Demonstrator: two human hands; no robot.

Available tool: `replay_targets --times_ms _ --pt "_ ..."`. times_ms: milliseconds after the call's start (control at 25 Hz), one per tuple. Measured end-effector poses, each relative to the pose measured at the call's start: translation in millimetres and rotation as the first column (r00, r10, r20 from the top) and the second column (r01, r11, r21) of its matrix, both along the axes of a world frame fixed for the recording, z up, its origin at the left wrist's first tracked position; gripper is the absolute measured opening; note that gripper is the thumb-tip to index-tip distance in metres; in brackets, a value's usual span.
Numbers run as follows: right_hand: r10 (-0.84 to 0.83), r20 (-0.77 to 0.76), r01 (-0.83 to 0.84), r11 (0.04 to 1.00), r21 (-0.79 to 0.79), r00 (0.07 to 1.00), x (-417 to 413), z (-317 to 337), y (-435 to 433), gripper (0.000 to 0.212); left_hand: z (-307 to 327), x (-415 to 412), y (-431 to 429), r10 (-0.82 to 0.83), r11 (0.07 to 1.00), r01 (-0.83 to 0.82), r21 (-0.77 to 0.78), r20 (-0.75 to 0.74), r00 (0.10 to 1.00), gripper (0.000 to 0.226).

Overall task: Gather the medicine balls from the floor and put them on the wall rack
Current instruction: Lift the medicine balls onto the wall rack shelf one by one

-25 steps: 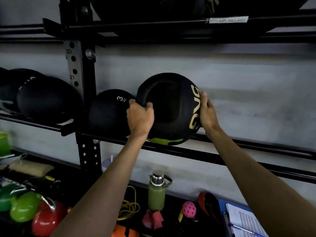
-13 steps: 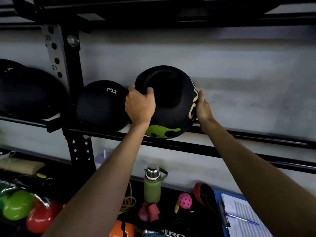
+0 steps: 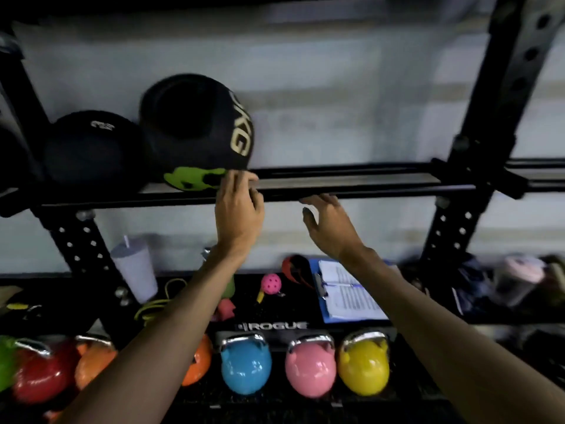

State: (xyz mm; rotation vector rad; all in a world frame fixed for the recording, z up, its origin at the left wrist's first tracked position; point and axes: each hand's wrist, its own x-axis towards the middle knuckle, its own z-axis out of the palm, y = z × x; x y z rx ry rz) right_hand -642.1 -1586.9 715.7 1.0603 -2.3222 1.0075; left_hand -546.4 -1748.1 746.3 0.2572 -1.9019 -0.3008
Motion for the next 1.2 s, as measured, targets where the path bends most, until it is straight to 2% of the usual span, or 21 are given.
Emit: replay_targets --times_ms 120,240,400,560,720,960,1080,1200 --pt "-0.078 0.057 0.071 0.991 0.115 0.995 14 -51 79 0.029 -60 -4 64 -0.101 0.992 0.081 0.095 0.234 0.967 0.014" --pt "-0.199 0.199 0.142 0.953 0.268 0.96 25 -117 165 0.027 -132 -6 129 -0.202 0.979 0.152 0.14 0.503 0.84 0.01" --pt "-0.366 0.35 0.189 0.874 0.448 0.862 48 -205 267 0.027 -225 -7 196 -0.299 0.952 0.227 0.206 0.786 0.541 0.009" --pt "-0.479 0.527 0.182 0.836 0.517 0.702 74 -279 343 0.024 -306 -7 248 -0.319 0.921 0.299 0.249 0.924 0.211 0.015" --pt "-0.566 0.672 0.118 0.8 0.589 0.478 99 -344 394 0.02 -374 -10 297 -0.312 0.892 0.314 0.326 0.945 -0.095 0.012" --pt "-0.662 0.725 0.152 0.75 0.644 0.189 110 -414 423 0.028 -457 -35 358 -0.308 0.856 0.271 0.44 0.856 -0.416 0.016" --pt "-0.67 0.739 0.193 0.736 0.649 0.071 102 -444 432 0.029 -487 -52 379 -0.341 0.832 0.239 0.5 0.801 -0.491 0.015" --pt "-0.661 0.75 0.238 0.723 0.648 -0.033 94 -475 440 0.029 -524 -66 389 -0.403 0.828 0.128 0.546 0.737 -0.542 0.012"
